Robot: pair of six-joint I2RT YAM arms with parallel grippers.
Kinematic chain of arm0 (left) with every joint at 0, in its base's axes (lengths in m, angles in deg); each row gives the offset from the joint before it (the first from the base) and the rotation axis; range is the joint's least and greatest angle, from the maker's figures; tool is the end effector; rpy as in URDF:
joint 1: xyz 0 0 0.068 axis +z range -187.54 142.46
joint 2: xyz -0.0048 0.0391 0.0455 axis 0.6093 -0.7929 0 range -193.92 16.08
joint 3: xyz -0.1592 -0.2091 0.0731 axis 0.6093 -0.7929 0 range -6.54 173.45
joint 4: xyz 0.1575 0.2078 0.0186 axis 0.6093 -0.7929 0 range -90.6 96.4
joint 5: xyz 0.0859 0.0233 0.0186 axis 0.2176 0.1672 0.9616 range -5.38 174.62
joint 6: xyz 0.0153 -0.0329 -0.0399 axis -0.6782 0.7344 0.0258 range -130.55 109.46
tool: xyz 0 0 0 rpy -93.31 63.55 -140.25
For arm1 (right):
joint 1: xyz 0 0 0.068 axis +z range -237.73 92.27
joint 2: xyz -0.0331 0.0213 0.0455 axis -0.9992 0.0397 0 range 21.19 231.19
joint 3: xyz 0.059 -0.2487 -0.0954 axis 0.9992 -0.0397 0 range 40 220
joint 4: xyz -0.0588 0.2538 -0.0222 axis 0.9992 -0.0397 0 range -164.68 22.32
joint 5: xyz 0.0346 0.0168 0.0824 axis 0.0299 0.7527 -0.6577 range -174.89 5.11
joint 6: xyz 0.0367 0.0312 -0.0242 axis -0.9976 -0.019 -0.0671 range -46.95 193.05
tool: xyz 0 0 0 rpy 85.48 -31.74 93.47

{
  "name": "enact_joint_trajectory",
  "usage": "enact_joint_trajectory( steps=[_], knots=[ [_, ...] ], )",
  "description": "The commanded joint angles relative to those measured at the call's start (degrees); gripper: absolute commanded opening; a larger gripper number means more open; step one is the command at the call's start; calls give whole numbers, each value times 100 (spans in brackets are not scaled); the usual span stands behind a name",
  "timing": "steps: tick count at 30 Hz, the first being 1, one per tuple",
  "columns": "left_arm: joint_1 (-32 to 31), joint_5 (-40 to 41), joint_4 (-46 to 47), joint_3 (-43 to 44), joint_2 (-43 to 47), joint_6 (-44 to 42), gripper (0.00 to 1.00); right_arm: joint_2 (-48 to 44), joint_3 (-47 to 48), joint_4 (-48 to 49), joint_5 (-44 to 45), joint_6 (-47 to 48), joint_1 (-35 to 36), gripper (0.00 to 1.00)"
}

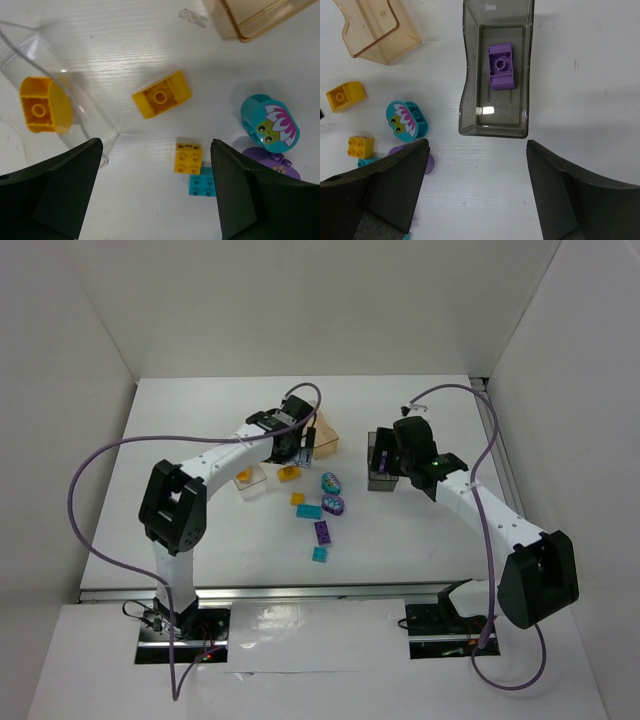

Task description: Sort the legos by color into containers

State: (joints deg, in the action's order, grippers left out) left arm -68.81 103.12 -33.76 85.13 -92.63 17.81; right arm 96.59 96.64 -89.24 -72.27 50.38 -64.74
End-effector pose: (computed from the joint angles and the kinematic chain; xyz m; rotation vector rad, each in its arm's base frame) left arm 0.3604 -0.2056 0.2585 -0.0561 2.4925 -0.0127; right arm 0.2678 0.1052 0.2767 0.1095 2.2573 0.1754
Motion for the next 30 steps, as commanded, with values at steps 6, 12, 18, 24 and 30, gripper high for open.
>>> enact_joint_trajectory(
  steps=[6, 12, 18, 24, 30],
  knots=[
    [-169, 110, 44, 685, -1047, -954, 97, 37, -144, 143, -14, -17, 22, 86],
    [-56, 75, 44, 966, -1442, -1140, 97, 89, -145, 143, -14, -17, 22, 86],
    [217, 75, -140, 1080, -1645, -1192, 93, 89, -197, 143, -76, -70, 22, 86],
    [288, -40, -141, 1080, -1750, -1192, 93, 212, -197, 143, -128, -70, 75, 86],
    [341, -486, -88, 1186, -1812, -1192, 94, 212, -197, 143, -128, -123, 75, 86]
  ],
)
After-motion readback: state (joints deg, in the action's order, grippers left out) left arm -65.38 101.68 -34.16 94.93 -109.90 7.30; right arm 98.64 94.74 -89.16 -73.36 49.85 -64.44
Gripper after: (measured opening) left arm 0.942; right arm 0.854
